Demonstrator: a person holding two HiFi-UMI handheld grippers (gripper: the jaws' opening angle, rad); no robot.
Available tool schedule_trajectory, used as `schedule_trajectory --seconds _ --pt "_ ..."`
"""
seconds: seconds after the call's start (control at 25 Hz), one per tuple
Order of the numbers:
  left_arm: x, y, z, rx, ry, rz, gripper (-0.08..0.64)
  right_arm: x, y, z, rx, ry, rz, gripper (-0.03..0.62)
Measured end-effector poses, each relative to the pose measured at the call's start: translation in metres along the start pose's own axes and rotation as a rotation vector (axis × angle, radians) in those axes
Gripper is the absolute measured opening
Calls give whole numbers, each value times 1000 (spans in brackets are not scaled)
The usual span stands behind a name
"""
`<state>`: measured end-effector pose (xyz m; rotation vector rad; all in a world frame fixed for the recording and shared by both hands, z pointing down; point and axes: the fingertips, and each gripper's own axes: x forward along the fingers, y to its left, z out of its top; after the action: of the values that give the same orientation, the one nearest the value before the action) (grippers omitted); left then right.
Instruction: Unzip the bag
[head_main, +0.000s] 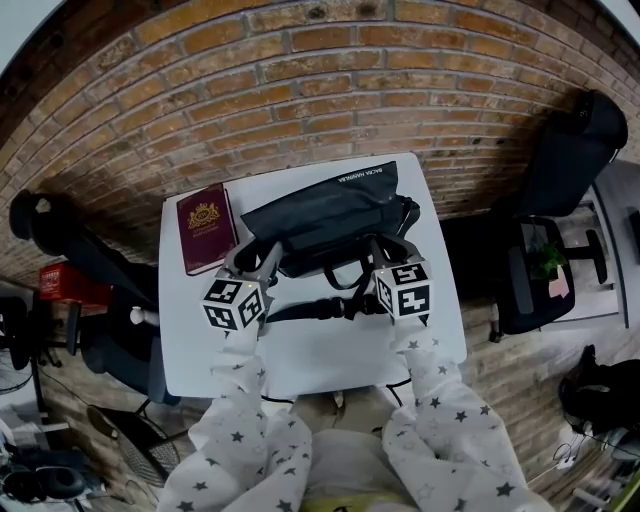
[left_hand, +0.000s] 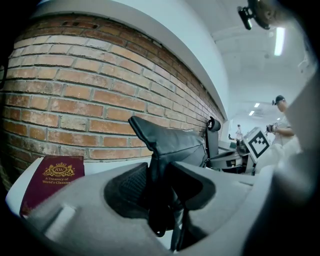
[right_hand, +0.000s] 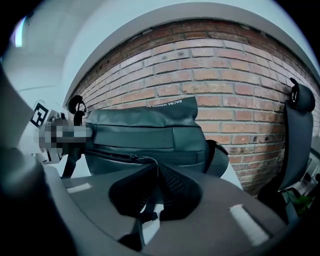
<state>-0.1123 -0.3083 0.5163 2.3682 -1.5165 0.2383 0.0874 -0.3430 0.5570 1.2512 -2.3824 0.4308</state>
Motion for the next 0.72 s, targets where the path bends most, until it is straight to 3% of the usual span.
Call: schedule_trajectory --seconds 0.24,0.72 --pt "1 -1 0 -4 -3 3 140 -3 -19 -1 61 -2 -83 18" --pt "0 2 0 -4 -14 19 140 -11 -56 -1 99 -8 -162 18"
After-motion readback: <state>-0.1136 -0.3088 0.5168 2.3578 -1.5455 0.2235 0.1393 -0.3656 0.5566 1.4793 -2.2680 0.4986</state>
